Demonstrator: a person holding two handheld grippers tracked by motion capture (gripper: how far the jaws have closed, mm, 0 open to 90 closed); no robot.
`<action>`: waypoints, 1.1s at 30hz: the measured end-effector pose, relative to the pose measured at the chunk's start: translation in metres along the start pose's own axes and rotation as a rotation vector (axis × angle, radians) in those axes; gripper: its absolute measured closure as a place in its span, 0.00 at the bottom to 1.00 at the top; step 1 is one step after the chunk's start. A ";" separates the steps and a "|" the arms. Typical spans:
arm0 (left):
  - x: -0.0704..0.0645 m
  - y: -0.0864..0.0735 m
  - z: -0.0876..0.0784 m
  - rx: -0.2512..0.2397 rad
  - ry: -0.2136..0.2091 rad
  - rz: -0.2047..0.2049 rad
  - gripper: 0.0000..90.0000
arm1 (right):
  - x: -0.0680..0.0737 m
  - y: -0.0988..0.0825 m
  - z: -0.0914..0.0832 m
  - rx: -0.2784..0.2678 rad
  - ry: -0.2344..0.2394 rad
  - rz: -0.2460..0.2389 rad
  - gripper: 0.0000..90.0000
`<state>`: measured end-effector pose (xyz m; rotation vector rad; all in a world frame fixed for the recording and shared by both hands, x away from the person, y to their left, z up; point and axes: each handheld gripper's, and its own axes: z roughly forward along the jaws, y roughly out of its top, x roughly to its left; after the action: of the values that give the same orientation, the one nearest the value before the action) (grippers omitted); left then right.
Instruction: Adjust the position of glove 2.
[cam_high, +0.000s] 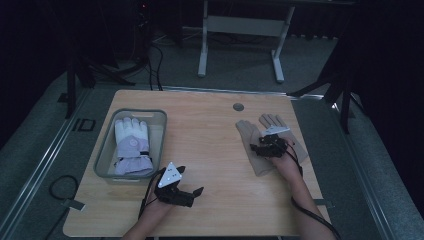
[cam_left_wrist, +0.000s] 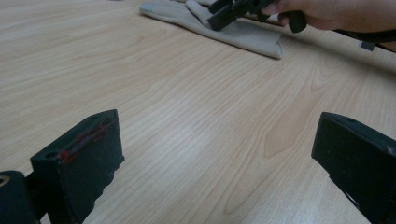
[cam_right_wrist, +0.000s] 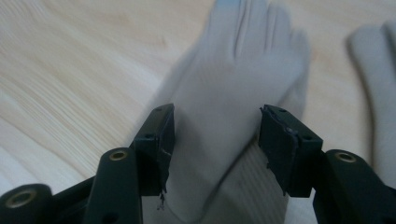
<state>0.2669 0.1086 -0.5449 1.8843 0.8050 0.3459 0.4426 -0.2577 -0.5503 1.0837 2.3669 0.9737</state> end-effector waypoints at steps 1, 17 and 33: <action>0.000 0.000 0.000 0.001 -0.003 0.002 0.02 | -0.001 -0.002 0.001 -0.009 0.020 0.024 0.49; -0.001 0.000 0.002 0.004 -0.006 0.007 0.02 | 0.013 0.001 -0.004 -0.020 -0.065 0.122 0.89; 0.000 0.002 -0.001 -0.013 0.016 0.012 0.02 | 0.060 0.054 -0.044 -0.136 -0.106 0.240 0.89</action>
<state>0.2670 0.1082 -0.5428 1.8769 0.8008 0.3735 0.4069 -0.2056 -0.4837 1.3526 2.0881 1.1103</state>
